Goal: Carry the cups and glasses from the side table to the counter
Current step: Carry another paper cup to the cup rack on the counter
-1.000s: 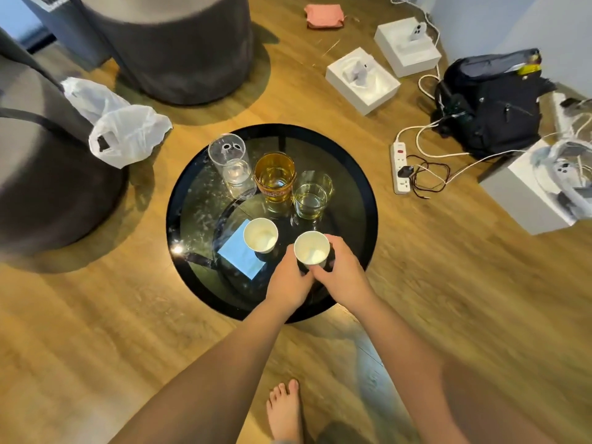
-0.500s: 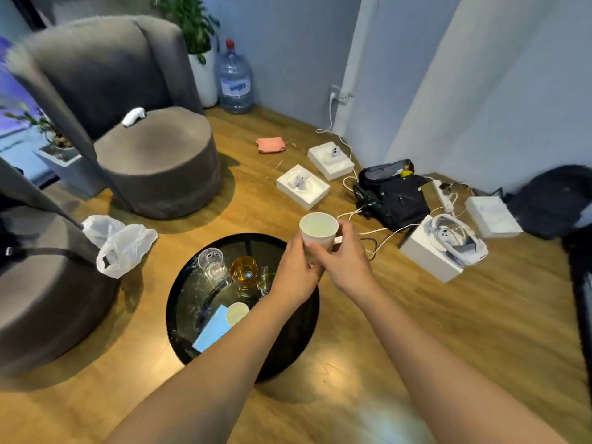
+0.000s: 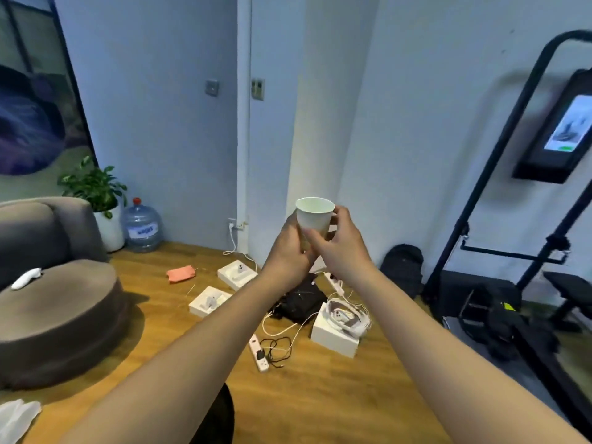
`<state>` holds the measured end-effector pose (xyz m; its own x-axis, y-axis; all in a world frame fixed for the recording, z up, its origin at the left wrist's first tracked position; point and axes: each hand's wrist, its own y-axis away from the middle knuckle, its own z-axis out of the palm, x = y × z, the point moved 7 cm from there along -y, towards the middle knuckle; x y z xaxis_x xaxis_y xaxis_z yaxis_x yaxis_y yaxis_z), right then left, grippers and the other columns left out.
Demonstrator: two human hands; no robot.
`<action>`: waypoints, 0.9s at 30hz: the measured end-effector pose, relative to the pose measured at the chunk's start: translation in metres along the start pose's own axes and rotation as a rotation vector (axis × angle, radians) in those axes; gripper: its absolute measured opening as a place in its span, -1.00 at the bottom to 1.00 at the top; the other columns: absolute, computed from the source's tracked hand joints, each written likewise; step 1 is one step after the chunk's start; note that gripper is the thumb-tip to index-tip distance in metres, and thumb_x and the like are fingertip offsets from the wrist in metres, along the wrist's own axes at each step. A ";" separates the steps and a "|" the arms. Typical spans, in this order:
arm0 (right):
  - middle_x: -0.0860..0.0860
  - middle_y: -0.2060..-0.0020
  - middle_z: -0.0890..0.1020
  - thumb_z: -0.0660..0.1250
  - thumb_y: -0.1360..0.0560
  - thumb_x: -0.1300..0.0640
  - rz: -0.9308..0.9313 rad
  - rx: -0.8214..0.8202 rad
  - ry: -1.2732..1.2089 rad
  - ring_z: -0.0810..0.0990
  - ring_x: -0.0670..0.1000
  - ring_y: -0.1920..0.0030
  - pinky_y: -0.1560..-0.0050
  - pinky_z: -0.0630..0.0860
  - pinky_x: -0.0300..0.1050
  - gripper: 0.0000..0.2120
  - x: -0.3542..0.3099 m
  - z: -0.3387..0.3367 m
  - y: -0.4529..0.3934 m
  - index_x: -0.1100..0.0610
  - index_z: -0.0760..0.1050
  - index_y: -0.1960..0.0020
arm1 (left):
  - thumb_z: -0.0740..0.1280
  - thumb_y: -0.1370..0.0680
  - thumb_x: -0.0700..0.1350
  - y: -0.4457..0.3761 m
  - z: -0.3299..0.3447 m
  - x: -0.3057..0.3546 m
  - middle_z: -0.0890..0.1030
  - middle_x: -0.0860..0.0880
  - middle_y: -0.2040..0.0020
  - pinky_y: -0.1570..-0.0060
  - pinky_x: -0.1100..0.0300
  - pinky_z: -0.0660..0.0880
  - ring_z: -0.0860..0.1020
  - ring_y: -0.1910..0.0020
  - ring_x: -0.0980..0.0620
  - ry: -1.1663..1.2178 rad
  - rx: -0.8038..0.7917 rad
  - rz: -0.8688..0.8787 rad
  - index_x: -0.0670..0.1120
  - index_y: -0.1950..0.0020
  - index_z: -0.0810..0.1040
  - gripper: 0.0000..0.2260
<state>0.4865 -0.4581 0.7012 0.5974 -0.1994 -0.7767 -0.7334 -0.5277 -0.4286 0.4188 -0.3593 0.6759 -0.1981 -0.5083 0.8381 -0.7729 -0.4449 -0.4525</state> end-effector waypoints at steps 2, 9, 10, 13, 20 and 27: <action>-0.20 -0.12 0.48 0.43 -0.49 -0.17 -0.002 0.018 0.015 0.55 -0.12 -0.06 0.12 0.47 -0.39 -0.40 -0.004 -0.030 0.009 -0.04 0.27 -0.42 | 0.45 -0.47 -0.11 0.005 0.019 0.027 0.52 0.21 -0.18 -0.11 0.36 0.50 0.55 -0.18 0.17 0.030 -0.015 0.036 0.33 -0.28 0.25 -0.43; -0.10 -0.29 0.49 0.42 -0.51 -0.16 0.044 0.074 0.026 0.54 -0.05 -0.13 0.14 0.50 -0.37 -0.37 0.002 -0.127 0.057 -0.05 0.23 -0.47 | 0.49 -0.51 -0.11 0.033 0.092 0.094 0.40 0.44 -0.09 0.16 0.65 0.37 0.40 -0.08 0.60 0.061 -0.099 0.100 0.54 -0.19 0.14 -0.32; -0.08 -0.30 0.50 0.42 -0.51 -0.15 0.055 0.087 0.022 0.54 -0.05 -0.12 0.13 0.51 -0.36 -0.37 0.002 -0.137 0.062 -0.04 0.23 -0.47 | 0.49 -0.52 -0.09 0.036 0.100 0.100 0.38 0.45 -0.10 0.16 0.67 0.35 0.38 -0.07 0.62 0.055 -0.104 0.108 0.50 -0.24 0.13 -0.32; -0.09 -0.24 0.52 0.43 -0.50 -0.13 0.083 0.137 0.029 0.56 -0.05 -0.09 0.12 0.52 -0.33 -0.38 0.003 -0.168 0.075 -0.01 0.27 -0.46 | 0.48 -0.54 -0.04 0.041 0.124 0.114 0.40 0.40 -0.15 0.12 0.63 0.38 0.40 -0.10 0.57 0.070 -0.147 0.130 0.40 -0.37 0.12 -0.34; -0.05 -0.29 0.51 0.43 -0.52 -0.11 0.172 0.301 0.078 0.55 -0.01 -0.15 0.08 0.55 -0.26 -0.38 0.010 -0.230 0.122 -0.01 0.25 -0.47 | 0.42 -0.52 0.03 0.054 0.191 0.150 0.44 0.15 -0.25 0.07 0.41 0.54 0.52 -0.14 0.24 0.176 -0.344 0.203 0.21 -0.50 0.08 -0.31; -0.10 -0.24 0.51 0.43 -0.52 -0.07 0.239 0.456 0.174 0.54 -0.20 -0.04 0.15 0.41 -0.37 -0.40 0.022 -0.306 0.194 -0.02 0.28 -0.47 | 0.38 -0.48 0.10 0.095 0.269 0.196 0.46 0.26 -0.17 0.11 0.47 0.50 0.51 -0.11 0.38 0.302 -0.521 0.274 0.34 -0.37 0.13 -0.41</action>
<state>0.4567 -0.8178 0.7426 0.4131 -0.4239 -0.8060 -0.8988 -0.0471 -0.4358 0.4694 -0.6996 0.7153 -0.5312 -0.2896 0.7962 -0.8457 0.1247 -0.5188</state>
